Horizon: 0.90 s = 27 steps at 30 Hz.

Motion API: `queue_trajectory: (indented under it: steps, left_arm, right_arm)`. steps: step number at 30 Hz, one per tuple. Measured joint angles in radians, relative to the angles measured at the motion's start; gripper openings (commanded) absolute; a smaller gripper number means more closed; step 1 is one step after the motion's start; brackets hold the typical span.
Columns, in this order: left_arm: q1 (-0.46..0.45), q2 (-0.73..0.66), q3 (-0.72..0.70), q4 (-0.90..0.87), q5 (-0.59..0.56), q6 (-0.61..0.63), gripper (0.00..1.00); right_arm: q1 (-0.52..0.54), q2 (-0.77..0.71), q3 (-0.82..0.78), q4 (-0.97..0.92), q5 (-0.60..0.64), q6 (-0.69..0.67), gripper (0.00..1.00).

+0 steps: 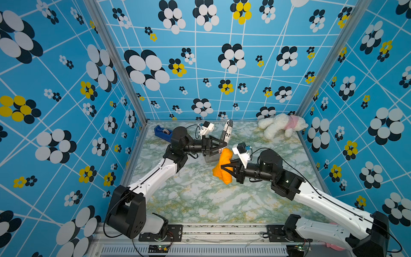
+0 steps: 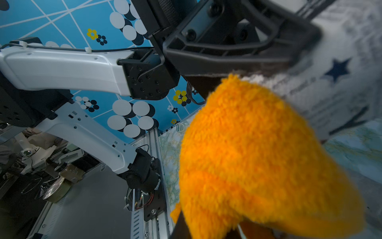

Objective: Wipe the eyeglass case
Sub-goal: Wipe the dirt from the eyeglass case, then place the eyeglass case at the center of the board.

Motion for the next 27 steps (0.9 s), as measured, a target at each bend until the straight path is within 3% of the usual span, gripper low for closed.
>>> queue_trajectory:
  steps: [6,15,23,27]
  left_arm:
    - [-0.006,0.005,0.0,0.0,-0.004,-0.01,0.0]
    - [-0.02,-0.009,-0.001,-0.118,-0.007,0.069,0.0]
    - [-0.056,-0.026,0.0,-0.283,-0.027,0.153,0.0]
    - [-0.088,-0.057,0.019,-0.471,-0.069,0.258,0.0]
  right_arm:
    - [-0.129,-0.005,0.024,-0.013,-0.019,-0.019,0.0]
    - [-0.335,0.13,0.225,-0.073,-0.006,-0.047,0.0]
    - [-0.415,0.078,0.092,-0.078,0.037,-0.006,0.0]
    - [-0.414,0.069,0.074,-0.119,0.058,0.008,0.0]
